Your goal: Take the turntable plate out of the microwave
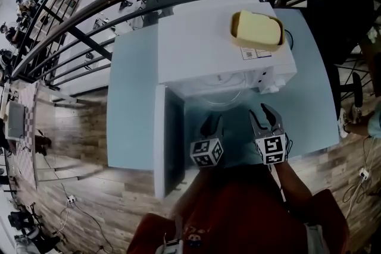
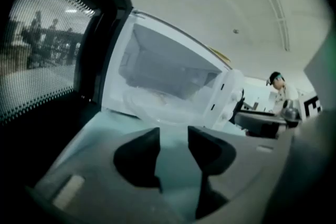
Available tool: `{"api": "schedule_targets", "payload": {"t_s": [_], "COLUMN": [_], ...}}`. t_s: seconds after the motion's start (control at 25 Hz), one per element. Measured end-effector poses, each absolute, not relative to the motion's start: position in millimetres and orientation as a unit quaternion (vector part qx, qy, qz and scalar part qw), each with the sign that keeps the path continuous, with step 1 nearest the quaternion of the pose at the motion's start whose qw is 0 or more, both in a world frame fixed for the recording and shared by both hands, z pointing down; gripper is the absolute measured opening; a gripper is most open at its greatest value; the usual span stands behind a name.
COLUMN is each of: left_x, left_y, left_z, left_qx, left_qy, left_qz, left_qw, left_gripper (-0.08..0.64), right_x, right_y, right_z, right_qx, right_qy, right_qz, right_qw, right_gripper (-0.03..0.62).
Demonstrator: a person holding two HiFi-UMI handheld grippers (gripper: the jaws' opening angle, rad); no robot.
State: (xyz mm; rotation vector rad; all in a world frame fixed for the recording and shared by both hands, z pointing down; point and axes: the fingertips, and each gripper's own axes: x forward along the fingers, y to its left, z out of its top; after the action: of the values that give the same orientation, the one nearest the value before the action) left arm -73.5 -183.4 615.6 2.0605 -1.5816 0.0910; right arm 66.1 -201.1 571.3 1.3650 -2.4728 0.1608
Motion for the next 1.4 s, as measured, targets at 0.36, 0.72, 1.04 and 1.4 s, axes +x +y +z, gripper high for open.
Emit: {"api": "schedule_targets", "payload": {"t_s": [0.36, 0.72, 1.04, 1.4], "left_x": [-56, -58, -67, -72], "left_y": [-207, -236, -259, -282], "left_z": [630, 628, 632, 637], "left_qx": [0.739, 0.711, 0.671, 0.642], "left_qy": [-0.538, -0.525, -0.517, -0.501], "left_qz": [-0.101, -0.177, -0.254, -0.313], "left_qw": [0.393, 0.432, 0.467, 0.489], "left_gripper": [0.263, 0.282, 0.282, 0.281], "right_x": [81, 79, 71, 60], "right_y": [-205, -217, -226, -236], "right_z": [572, 578, 585, 597], "right_qx": [0.477, 0.46, 0.442, 0.424], "right_qy": [-0.863, -0.872, -0.88, -0.885], "right_qz": [0.057, 0.063, 0.063, 0.065], "right_qw": [0.154, 0.157, 0.165, 0.18], "right_gripper": [0.0, 0.0, 0.0, 0.0]}}
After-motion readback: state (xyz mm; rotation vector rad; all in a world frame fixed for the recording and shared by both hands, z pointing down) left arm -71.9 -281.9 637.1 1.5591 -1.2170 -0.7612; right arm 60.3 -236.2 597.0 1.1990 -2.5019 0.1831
